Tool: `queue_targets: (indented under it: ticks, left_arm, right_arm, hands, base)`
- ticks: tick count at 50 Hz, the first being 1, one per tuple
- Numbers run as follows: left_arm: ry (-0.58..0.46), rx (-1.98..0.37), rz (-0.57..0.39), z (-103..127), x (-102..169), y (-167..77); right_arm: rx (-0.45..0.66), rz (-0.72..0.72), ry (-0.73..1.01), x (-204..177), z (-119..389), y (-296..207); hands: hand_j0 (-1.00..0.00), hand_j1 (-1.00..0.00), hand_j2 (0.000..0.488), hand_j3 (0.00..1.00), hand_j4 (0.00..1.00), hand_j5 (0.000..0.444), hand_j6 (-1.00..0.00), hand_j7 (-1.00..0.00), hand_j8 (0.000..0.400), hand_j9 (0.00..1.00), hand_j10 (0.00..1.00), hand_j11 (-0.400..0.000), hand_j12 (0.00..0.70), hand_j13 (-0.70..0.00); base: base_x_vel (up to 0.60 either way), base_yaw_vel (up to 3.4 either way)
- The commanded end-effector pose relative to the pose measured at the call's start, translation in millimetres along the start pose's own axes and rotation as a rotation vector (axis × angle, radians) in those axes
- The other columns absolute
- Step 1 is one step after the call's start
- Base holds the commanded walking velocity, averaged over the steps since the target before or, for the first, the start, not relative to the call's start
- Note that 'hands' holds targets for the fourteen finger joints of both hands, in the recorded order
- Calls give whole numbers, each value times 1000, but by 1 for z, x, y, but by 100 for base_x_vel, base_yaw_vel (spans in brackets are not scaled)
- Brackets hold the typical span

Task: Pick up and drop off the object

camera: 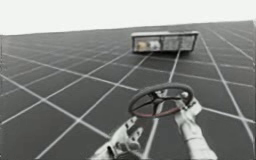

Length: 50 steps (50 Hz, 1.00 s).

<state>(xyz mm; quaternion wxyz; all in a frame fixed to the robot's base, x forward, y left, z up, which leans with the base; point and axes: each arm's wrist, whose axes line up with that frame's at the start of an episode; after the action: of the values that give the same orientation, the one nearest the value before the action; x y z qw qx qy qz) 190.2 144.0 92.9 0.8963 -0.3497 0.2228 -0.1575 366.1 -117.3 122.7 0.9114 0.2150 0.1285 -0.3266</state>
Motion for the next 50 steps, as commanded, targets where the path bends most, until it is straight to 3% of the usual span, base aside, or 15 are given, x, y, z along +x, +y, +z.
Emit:
queue_targets:
  ticks: [1,50]
  left_arm:
    - [-3,-4,1,0,-1,1]
    - [-3,-4,1,0,-1,1]
  right_arm:
    - [3,4,-5,-1,2,2]
    - [3,4,-5,-1,2,2]
  hands:
    - [0,0,0,1000,1000,0,0,0,0,1000,1000,-400,0,-700]
    - [0,0,0,1000,1000,0,0,0,0,1000,1000,-400,0,-700]
  base:
    - [59,-4]
    - [54,-13]
